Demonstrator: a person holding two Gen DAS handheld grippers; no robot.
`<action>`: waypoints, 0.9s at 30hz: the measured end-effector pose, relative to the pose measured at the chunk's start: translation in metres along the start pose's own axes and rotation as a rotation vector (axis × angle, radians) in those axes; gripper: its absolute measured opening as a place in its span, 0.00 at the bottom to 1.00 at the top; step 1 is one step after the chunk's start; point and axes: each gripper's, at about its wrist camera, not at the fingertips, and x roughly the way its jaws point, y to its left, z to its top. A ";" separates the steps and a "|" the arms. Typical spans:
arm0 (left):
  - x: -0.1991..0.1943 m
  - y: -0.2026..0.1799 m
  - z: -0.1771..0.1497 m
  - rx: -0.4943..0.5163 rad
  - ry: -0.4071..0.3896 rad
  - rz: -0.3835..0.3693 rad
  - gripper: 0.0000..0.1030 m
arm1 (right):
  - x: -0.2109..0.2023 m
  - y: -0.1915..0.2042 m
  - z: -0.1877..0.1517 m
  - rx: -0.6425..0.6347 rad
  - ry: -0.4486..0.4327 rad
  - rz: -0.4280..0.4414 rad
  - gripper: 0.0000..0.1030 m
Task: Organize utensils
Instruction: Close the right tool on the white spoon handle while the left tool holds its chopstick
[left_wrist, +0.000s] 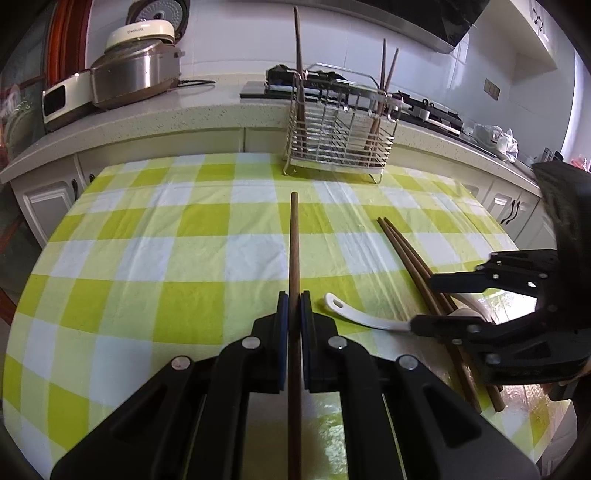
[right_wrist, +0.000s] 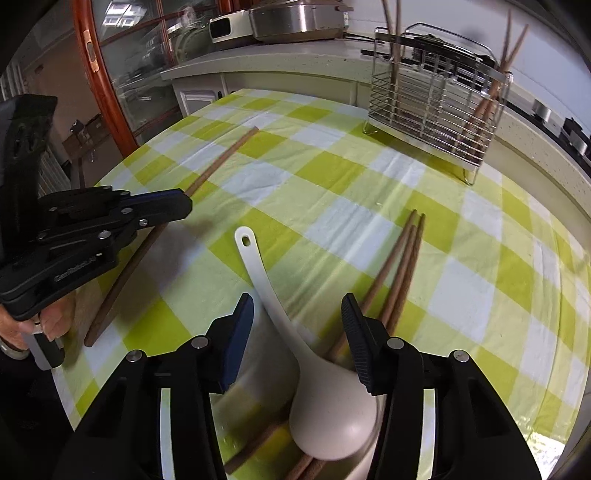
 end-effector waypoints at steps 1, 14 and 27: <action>-0.004 0.002 0.000 0.001 -0.008 0.011 0.06 | 0.004 0.002 0.003 -0.003 0.007 0.005 0.45; -0.027 0.027 0.000 -0.029 -0.040 0.028 0.06 | -0.032 -0.039 -0.024 0.119 -0.036 -0.072 0.44; -0.021 0.001 0.001 0.007 -0.038 -0.010 0.06 | -0.044 -0.055 -0.061 0.171 -0.004 -0.116 0.37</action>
